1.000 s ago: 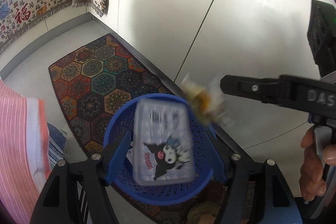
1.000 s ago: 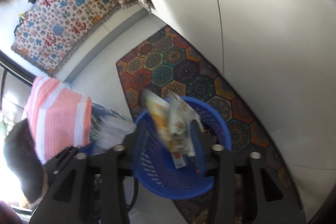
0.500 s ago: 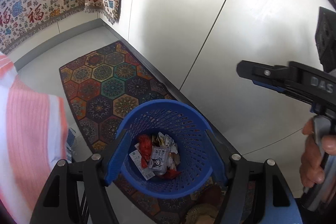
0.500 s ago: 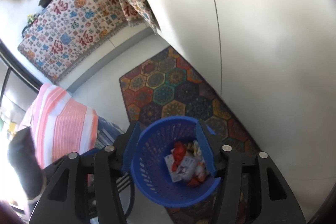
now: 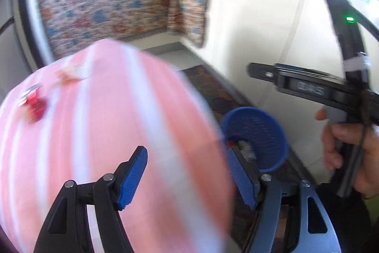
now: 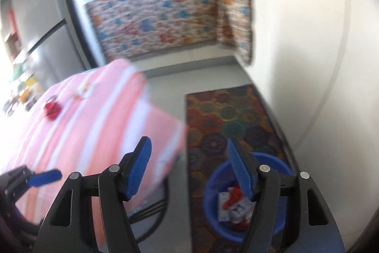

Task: Collect trash
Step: 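Move both tools back over the table toward the red can and paper wrapper, then grasp the crushed red can with the left tool while the right tool grasps the white paper wrapper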

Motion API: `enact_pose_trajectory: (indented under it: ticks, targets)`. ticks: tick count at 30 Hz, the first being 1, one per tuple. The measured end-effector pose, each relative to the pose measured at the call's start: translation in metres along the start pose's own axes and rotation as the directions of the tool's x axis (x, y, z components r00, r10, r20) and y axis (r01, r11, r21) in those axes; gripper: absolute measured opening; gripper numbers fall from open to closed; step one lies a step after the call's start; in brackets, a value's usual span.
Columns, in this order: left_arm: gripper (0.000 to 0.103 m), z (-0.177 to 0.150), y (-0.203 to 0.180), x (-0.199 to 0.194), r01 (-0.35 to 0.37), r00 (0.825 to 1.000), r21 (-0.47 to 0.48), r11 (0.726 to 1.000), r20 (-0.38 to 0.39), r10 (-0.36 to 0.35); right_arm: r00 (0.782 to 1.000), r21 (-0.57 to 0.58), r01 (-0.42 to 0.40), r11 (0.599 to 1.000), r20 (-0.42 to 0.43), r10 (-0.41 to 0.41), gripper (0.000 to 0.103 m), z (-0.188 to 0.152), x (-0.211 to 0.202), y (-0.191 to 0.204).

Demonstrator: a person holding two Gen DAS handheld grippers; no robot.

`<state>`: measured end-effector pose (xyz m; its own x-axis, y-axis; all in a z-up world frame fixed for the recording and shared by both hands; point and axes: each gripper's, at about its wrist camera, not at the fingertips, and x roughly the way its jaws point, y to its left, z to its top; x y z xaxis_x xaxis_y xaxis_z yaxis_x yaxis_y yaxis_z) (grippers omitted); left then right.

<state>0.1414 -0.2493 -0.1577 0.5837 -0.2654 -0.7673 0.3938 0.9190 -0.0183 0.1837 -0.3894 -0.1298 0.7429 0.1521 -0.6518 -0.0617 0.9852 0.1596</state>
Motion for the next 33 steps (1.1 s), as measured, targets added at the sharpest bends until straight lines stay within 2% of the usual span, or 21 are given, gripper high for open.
enact_pose_trajectory:
  ticks: [2, 5, 9, 11, 12, 16, 17, 18, 21, 25, 28, 30, 31, 33]
  targets:
    - [0.072, -0.011, 0.039, -0.008, -0.083, 0.997, -0.072, 0.994, -0.005, 0.083, 0.998, -0.086, -0.063, 0.994, -0.015, 0.062, 0.073, -0.001, 0.01, 0.044]
    - [0.072, -0.023, 0.097, -0.014, -0.197, 0.98, -0.194, 0.961, -0.035, 0.194, 0.989, -0.18, -0.144, 0.973, -0.061, 0.135, 0.074, -0.008, 0.028, 0.095]
    - [0.072, -0.026, 0.16, -0.008, -0.25, 0.968, -0.344, 0.905, -0.066, 0.242, 0.973, -0.304, -0.214, 0.928, -0.149, 0.175, 0.074, -0.024, 0.054, 0.153]
    - [0.072, -0.02, 0.18, 0.005, -0.265, 0.964, -0.366, 0.892, -0.09, 0.249, 0.967, -0.354, -0.233, 0.906, -0.183, 0.178, 0.074, -0.033, 0.061, 0.171]
    - [0.074, -0.013, 0.184, 0.008, -0.277, 0.96, -0.356, 0.892, -0.075, 0.269, 0.963, -0.373, -0.242, 0.896, -0.201, 0.177, 0.074, -0.036, 0.066, 0.178]
    - [0.085, 0.02, 0.195, 0.037, -0.328, 0.945, -0.306, 0.894, -0.096, 0.314, 0.964, -0.423, -0.238, 0.874, -0.211, 0.161, 0.083, -0.044, 0.071, 0.193]
    - [0.093, 0.023, 0.201, 0.042, -0.332, 0.943, -0.307, 0.892, -0.101, 0.316, 0.964, -0.424, -0.239, 0.874, -0.213, 0.161, 0.085, -0.043, 0.072, 0.193]
    - [0.097, 0.028, 0.207, 0.047, -0.337, 0.942, -0.321, 0.885, -0.109, 0.319, 0.963, -0.421, -0.241, 0.875, -0.216, 0.162, 0.085, -0.043, 0.073, 0.194]
    - [0.103, 0.044, 0.225, 0.064, -0.374, 0.927, -0.343, 0.862, -0.131, 0.35, 0.96, -0.413, -0.249, 0.876, -0.227, 0.166, 0.087, -0.041, 0.076, 0.195]
    - [0.103, 0.06, 0.247, 0.079, -0.394, 0.919, -0.394, 0.83, -0.146, 0.367, 0.958, -0.421, -0.253, 0.871, -0.236, 0.164, 0.091, -0.04, 0.078, 0.198]
    - [0.103, 0.061, 0.26, 0.08, -0.385, 0.922, -0.412, 0.826, -0.142, 0.359, 0.957, -0.425, -0.256, 0.868, -0.24, 0.164, 0.094, -0.04, 0.08, 0.199]
    - [0.098, 0.06, 0.263, 0.079, -0.368, 0.929, -0.417, 0.831, -0.127, 0.347, 0.955, -0.422, -0.261, 0.868, -0.245, 0.168, 0.095, -0.04, 0.08, 0.199]
    - [0.092, 0.06, 0.264, 0.077, -0.371, 0.928, -0.411, 0.833, -0.12, 0.354, 0.954, -0.419, -0.264, 0.869, -0.247, 0.171, 0.095, -0.04, 0.081, 0.198]
    - [0.061, 0.055, 0.265, 0.068, -0.353, 0.933, -0.394, 0.848, -0.089, 0.348, 0.953, -0.418, -0.265, 0.869, -0.248, 0.172, 0.096, -0.039, 0.082, 0.199]
